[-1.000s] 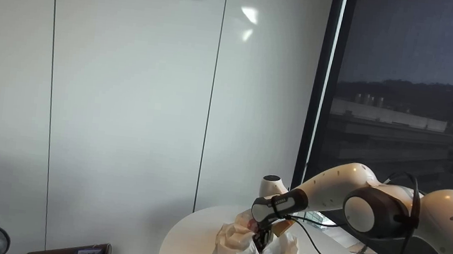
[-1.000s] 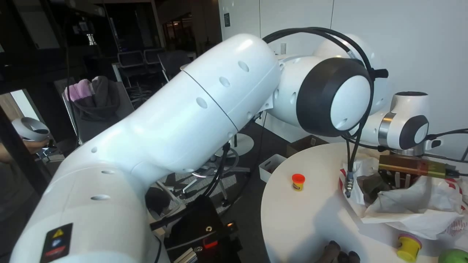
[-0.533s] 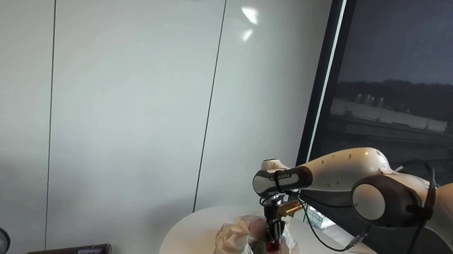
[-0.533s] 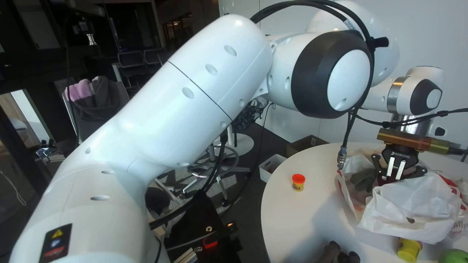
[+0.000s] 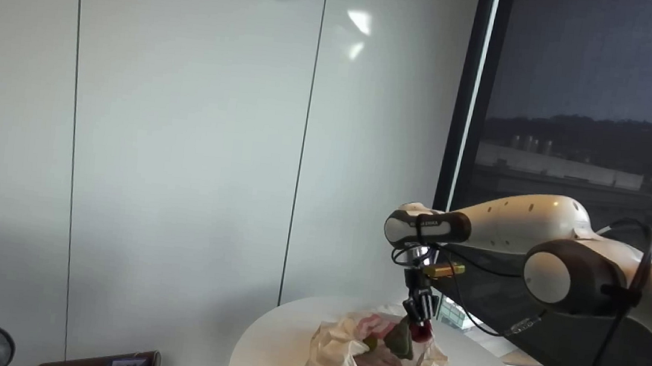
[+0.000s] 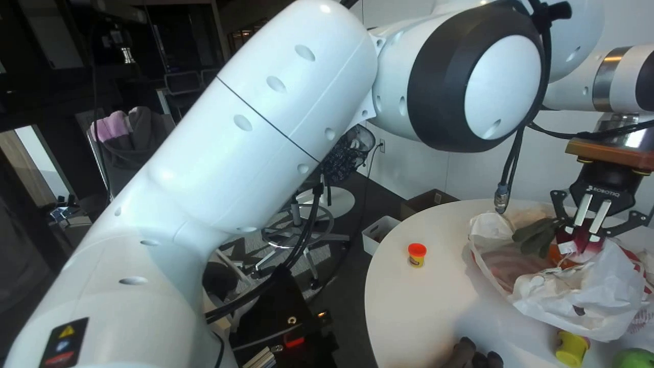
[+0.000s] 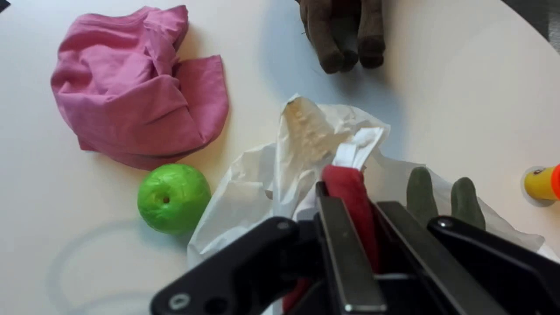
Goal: Remove some items from the plastic bag and put it on the table
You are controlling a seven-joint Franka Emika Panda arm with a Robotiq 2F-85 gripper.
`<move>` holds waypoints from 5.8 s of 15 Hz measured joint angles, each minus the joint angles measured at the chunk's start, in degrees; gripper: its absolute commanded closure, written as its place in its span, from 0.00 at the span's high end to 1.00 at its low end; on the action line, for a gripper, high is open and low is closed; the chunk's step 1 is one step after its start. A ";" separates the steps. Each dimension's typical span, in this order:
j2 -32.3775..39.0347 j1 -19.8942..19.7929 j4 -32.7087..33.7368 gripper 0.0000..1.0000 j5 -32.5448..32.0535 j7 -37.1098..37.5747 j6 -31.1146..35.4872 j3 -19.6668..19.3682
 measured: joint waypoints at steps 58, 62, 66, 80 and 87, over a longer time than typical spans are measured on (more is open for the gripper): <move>13.76 -7.55 4.25 1.00 33.52 16.84 20.28 11.11; 16.35 -8.15 5.73 1.00 35.12 16.34 19.83 11.30; 19.05 -9.31 7.92 1.00 35.82 11.01 22.67 11.74; 19.97 -12.98 11.21 1.00 35.78 5.18 23.82 11.62; 20.39 -11.86 10.95 1.00 31.59 5.18 23.38 9.45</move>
